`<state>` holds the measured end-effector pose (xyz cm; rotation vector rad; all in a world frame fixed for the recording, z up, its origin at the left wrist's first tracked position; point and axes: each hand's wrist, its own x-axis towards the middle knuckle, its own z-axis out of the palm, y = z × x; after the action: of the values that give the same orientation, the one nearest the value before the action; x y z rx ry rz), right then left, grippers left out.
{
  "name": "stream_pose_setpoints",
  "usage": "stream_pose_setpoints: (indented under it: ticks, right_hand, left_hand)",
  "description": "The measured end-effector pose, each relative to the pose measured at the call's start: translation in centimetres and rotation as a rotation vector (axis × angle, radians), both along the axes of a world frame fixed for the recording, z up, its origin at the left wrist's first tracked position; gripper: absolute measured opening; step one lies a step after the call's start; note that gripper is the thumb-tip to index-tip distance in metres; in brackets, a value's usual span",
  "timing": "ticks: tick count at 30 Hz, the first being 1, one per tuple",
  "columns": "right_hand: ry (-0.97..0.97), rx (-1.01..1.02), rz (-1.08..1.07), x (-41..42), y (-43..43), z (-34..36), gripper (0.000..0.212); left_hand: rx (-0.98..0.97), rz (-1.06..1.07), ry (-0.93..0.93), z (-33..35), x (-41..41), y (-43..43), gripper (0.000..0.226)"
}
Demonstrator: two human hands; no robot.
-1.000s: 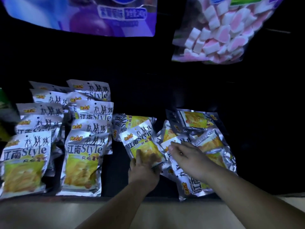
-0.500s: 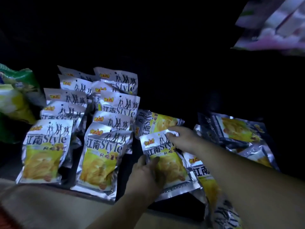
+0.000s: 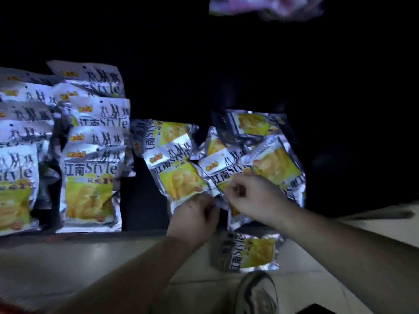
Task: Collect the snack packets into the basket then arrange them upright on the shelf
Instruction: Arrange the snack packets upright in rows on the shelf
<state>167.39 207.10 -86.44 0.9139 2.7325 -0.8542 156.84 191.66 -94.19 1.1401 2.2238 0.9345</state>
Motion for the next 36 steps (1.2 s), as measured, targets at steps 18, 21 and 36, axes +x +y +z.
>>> stream_pose_setpoints:
  ticks: [18,21,36]
  right_hand:
    - [-0.173,-0.506,-0.243,8.7,-0.3,-5.1,0.015]
    - [-0.182,-0.501,-0.252,8.7,-0.1,-5.5,0.026]
    - [0.05,-0.489,-0.33,7.6,-1.6,6.1,0.016]
  left_hand:
    - [-0.309,-0.116,-0.485,-3.6,6.9,-1.7,0.049]
    - [-0.288,-0.168,-0.514,-3.4,6.9,-1.5,0.047]
    - [0.089,-0.129,-0.678,10.4,1.1,0.6,0.037]
